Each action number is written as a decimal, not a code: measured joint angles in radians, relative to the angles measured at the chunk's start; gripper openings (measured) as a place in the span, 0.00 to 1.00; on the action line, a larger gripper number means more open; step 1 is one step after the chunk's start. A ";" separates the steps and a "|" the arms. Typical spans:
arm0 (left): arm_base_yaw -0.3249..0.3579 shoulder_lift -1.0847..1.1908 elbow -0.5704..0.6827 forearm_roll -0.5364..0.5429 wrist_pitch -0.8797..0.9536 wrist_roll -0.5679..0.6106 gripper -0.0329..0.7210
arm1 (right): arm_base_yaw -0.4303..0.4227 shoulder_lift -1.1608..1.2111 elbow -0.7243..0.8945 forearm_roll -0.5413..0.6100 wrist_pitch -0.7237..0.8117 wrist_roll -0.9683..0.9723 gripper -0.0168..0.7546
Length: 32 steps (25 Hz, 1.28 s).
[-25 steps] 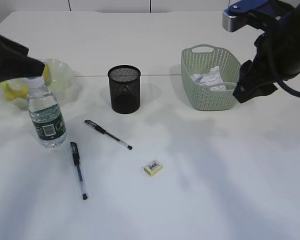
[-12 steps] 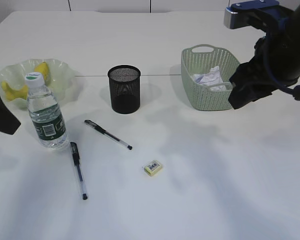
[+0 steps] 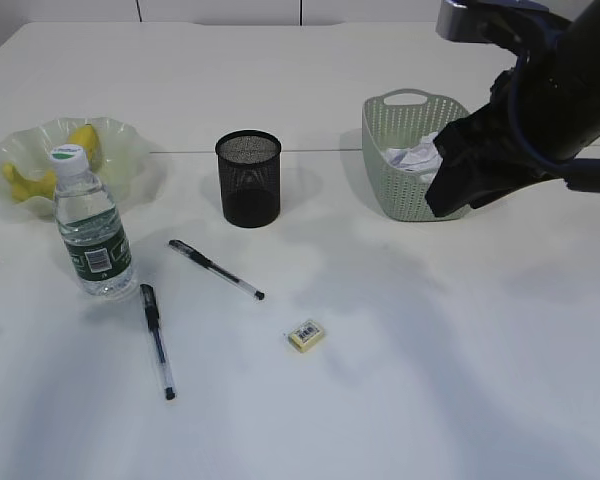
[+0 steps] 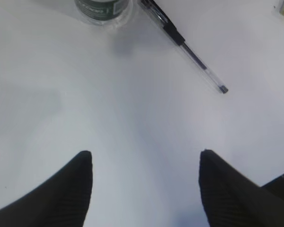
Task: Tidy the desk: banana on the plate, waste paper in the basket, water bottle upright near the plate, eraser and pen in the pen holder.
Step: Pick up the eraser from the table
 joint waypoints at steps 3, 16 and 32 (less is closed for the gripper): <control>0.000 0.000 0.000 0.002 -0.037 -0.044 0.71 | 0.000 0.000 0.000 0.002 0.000 0.000 0.45; 0.000 0.000 0.000 -0.101 -0.050 -0.059 0.71 | 0.000 0.000 0.000 0.002 0.014 0.000 0.45; 0.000 -0.089 0.000 0.010 -0.128 -0.258 0.63 | 0.000 0.000 0.000 0.008 0.065 0.008 0.45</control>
